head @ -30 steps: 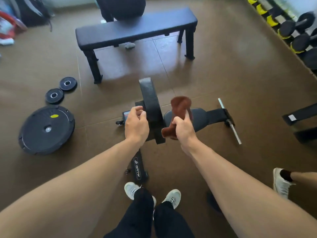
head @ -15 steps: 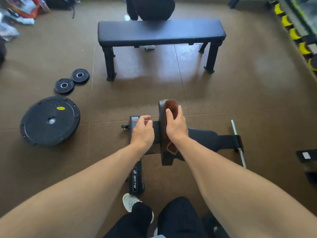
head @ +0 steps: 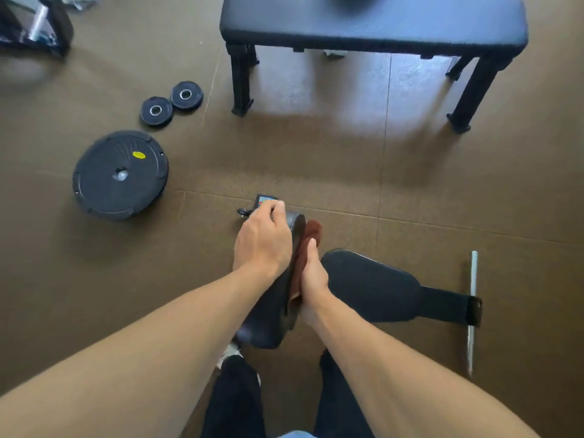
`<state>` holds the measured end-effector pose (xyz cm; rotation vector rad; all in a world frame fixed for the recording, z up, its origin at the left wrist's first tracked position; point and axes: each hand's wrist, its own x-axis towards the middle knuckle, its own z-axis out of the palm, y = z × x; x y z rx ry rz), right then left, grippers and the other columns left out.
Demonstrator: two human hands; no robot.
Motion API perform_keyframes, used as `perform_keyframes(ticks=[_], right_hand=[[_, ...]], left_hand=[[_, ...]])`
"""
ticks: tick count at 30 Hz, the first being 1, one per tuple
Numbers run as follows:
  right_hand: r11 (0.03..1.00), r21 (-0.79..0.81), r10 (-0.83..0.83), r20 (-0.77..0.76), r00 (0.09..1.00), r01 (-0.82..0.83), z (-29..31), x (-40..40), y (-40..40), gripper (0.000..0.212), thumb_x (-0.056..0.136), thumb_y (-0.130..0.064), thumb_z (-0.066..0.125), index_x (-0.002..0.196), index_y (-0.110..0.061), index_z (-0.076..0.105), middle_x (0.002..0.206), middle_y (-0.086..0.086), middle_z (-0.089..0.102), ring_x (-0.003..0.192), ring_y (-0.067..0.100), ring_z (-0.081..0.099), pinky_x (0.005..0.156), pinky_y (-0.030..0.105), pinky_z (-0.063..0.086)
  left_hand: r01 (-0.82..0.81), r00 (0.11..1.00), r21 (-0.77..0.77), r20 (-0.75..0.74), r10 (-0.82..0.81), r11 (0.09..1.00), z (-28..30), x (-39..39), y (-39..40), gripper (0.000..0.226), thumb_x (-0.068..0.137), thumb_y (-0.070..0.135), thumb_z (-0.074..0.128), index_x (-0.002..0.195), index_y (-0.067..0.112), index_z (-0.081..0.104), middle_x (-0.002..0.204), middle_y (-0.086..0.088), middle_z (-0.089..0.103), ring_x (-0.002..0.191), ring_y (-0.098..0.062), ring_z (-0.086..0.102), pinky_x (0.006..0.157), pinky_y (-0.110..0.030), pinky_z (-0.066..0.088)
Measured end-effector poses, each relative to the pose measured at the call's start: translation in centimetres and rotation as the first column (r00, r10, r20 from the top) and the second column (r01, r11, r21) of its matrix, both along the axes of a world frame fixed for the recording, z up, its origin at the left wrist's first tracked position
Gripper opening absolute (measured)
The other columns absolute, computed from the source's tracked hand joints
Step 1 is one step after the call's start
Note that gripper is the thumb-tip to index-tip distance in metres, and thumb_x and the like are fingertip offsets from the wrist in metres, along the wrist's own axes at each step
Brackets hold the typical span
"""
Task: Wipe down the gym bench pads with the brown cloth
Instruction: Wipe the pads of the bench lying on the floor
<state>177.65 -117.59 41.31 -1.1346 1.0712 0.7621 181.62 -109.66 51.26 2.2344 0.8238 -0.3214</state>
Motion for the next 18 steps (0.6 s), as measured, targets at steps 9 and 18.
perform_keyframes(ticks=[9,18], right_hand=[[0.994,0.002,0.104,0.314,0.944,-0.110,-3.9,2.5,0.9,0.092,0.068,-0.104,0.041,0.148,-0.060,0.041,0.155,-0.023,0.049,0.146,0.007,0.043,0.124,0.044,0.030],[0.984,0.110,0.133,0.092,0.987,-0.143,-3.6,5.0,-0.5,0.070,0.086,-0.079,0.044,0.150,-0.050,0.043,0.149,-0.007,0.054,0.133,0.024,0.056,0.118,0.053,0.040]], left_hand=[[-0.001,0.999,0.083,0.052,-0.004,0.997,-0.7,0.1,-0.3,0.045,0.104,0.039,0.027,0.124,0.025,0.064,0.126,0.000,0.069,0.115,-0.027,0.061,0.093,-0.038,0.044],[-0.002,1.000,0.196,-0.023,0.006,0.981,-1.0,-0.1,-0.5,0.038,0.107,0.038,0.030,0.128,0.033,0.061,0.133,0.007,0.064,0.120,-0.025,0.058,0.095,-0.040,0.043]])
